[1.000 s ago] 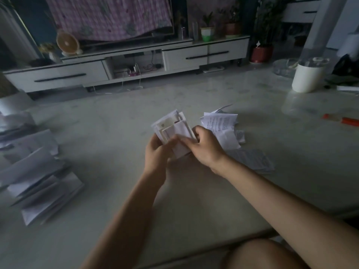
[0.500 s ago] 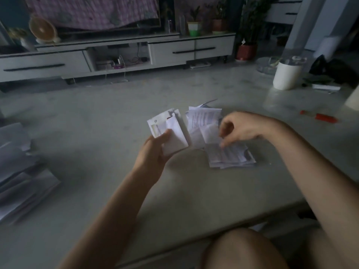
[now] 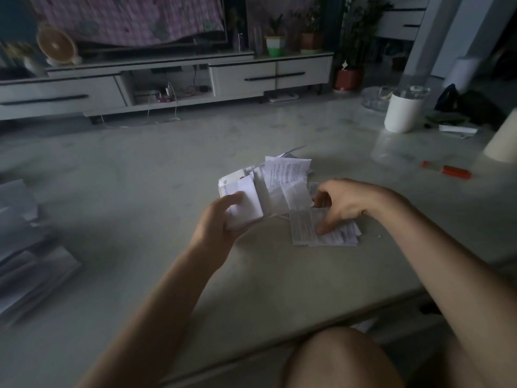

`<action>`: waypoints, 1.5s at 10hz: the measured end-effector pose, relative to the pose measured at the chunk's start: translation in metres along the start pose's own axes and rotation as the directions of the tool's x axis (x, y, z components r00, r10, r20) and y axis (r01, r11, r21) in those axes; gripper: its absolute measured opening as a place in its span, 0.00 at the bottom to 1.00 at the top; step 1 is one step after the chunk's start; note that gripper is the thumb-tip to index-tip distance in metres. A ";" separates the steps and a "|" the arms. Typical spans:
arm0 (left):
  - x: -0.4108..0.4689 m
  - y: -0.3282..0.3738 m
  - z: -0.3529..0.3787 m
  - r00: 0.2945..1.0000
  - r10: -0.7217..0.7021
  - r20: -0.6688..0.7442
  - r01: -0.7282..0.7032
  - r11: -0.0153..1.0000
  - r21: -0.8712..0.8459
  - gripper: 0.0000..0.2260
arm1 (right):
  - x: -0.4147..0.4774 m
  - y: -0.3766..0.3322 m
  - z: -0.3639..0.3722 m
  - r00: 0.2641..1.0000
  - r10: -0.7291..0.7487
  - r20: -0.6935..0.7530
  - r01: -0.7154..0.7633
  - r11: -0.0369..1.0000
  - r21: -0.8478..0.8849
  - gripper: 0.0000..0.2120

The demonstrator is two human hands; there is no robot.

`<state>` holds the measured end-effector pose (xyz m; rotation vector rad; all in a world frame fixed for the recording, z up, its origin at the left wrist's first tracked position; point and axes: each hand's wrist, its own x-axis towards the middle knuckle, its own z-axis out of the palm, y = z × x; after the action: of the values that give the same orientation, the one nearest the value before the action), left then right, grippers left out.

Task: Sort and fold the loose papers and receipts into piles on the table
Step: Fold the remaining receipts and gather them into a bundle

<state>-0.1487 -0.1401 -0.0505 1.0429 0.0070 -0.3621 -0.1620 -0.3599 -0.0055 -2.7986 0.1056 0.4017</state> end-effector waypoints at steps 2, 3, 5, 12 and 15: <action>0.003 -0.003 0.001 0.999 0.053 0.006 -0.053 0.990 0.133 0.07 | 0.004 0.003 -0.001 0.992 -0.030 -0.121 0.034 0.999 0.038 0.17; 0.004 -0.006 -0.005 0.989 0.135 0.055 -0.145 0.942 0.303 0.06 | 0.006 0.009 -0.003 0.983 -0.034 -0.181 0.044 0.998 0.050 0.11; 0.000 0.000 -0.004 0.999 -0.012 0.042 0.013 1.000 -0.028 0.22 | -0.001 0.013 -0.016 0.977 -0.062 -0.204 0.102 0.976 0.193 0.09; 0.003 0.006 0.007 0.991 -0.084 0.107 0.102 0.979 -0.175 0.13 | 0.012 -0.060 0.018 0.869 0.056 -0.491 0.291 0.745 0.601 0.12; 0.008 -0.006 0.006 0.971 0.232 -0.059 -0.210 0.945 0.250 0.06 | 0.008 -0.086 0.036 0.902 -0.014 -0.432 0.353 0.601 0.717 0.16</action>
<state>-0.1445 -0.1502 -0.0540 1.2876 -0.0770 -0.1130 -0.1535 -0.2675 -0.0154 -1.9195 0.0494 -0.2363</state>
